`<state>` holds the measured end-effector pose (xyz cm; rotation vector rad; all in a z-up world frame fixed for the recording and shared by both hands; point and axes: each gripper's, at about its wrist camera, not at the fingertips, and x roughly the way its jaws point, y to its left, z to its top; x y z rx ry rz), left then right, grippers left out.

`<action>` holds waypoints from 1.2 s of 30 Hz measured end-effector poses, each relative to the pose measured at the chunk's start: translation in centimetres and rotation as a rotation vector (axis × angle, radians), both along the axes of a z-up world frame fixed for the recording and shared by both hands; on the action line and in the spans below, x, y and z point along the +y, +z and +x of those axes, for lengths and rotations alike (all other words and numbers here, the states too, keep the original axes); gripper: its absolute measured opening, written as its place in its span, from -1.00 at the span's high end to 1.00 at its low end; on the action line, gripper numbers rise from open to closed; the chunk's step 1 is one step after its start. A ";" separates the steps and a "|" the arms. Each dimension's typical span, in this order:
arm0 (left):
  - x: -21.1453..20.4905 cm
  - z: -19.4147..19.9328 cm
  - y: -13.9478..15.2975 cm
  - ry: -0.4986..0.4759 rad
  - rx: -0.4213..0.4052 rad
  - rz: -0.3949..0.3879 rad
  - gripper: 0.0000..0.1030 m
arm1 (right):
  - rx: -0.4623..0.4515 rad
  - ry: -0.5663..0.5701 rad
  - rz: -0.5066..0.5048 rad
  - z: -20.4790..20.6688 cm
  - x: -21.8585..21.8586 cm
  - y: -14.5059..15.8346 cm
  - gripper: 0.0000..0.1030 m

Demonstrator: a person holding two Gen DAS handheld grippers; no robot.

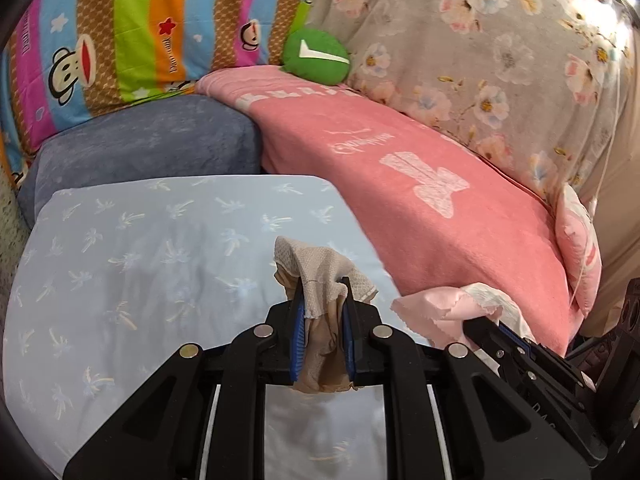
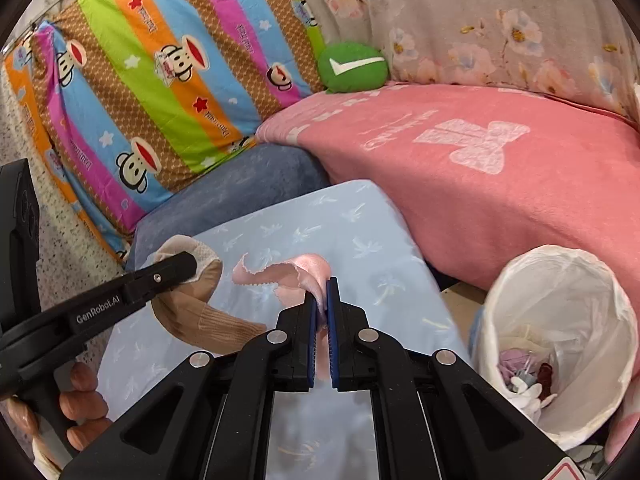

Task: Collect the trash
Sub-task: 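Carry the tan-and-pink cloth to the wastebasket and open both grippers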

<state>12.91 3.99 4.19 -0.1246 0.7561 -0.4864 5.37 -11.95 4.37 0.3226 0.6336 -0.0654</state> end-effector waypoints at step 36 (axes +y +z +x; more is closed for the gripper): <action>-18.3 -8.2 3.5 -0.352 -0.093 0.045 0.66 | -0.122 -0.298 0.029 -11.0 -16.4 4.2 0.79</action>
